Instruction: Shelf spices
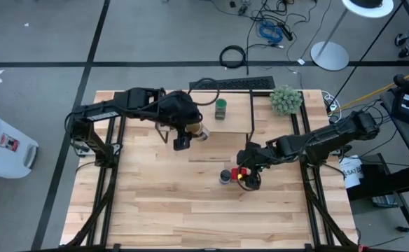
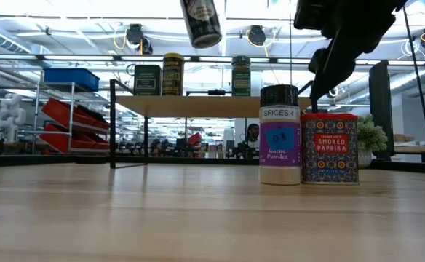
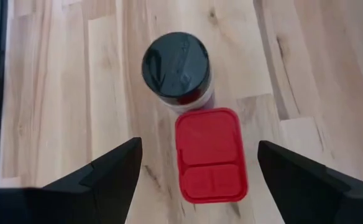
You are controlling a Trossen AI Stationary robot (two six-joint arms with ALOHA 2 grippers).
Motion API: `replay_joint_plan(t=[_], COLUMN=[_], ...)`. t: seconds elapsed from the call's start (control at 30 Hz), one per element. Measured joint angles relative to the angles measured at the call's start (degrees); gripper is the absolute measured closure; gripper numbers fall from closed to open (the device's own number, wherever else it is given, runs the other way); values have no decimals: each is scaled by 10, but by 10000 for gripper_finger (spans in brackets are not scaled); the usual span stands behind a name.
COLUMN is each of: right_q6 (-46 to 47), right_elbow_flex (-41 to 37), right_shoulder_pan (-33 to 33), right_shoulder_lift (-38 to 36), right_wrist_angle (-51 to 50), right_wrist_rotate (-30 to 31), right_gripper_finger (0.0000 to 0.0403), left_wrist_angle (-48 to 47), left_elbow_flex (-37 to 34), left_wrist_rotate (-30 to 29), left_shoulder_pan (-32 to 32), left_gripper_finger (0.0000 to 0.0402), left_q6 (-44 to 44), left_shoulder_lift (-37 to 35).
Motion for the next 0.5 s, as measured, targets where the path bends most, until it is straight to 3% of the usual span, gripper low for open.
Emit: replay_joint_plan(t=[0.17,0.5], right_q6=[-12,-28], right_elbow_flex=[0,0], right_shoulder_pan=[-13,-16], right_shoulder_lift=[26,72], right_wrist_angle=[4,-2], right_wrist_rotate=[-37,-33], right_gripper_finger=[84,57], left_wrist_angle=[0,3], left_elbow_flex=[0,0], left_wrist_rotate=[0,13], left_shoulder_pan=[17,29], left_gripper_finger=[116,116], left_q6=[15,20], left_shoulder_lift=[0,0])
